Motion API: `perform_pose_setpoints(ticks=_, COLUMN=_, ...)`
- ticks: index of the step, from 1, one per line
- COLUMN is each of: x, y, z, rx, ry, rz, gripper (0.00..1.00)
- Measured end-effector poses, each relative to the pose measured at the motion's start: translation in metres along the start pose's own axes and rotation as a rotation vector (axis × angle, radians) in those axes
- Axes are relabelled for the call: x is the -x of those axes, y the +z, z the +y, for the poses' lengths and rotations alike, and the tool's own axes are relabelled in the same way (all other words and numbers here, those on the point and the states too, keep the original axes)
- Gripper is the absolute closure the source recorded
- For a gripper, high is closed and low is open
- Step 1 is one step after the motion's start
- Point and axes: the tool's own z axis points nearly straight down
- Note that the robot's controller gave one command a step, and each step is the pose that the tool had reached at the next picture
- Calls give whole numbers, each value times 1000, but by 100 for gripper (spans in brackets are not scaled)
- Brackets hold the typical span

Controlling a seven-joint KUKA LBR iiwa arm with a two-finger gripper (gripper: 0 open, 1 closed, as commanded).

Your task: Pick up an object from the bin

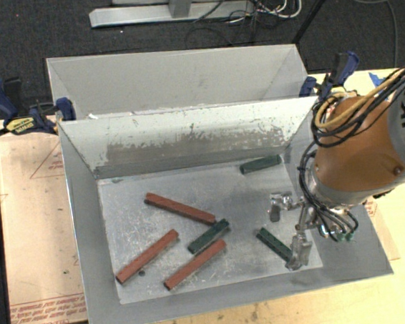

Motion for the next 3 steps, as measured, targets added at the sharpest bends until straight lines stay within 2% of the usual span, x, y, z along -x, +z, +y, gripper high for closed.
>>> perform_pose_setpoints(ticks=1, x=2, y=-3, z=0, rx=-1, ry=-2, rz=-8, gripper=0)
perform_pose_setpoints(ticks=2, x=27, y=45, z=-18, rx=0, ry=64, rz=-14, gripper=0)
perform_pose_setpoints(ticks=3, x=6, y=94, z=-37, rx=0, ry=164, rz=-8, gripper=100)
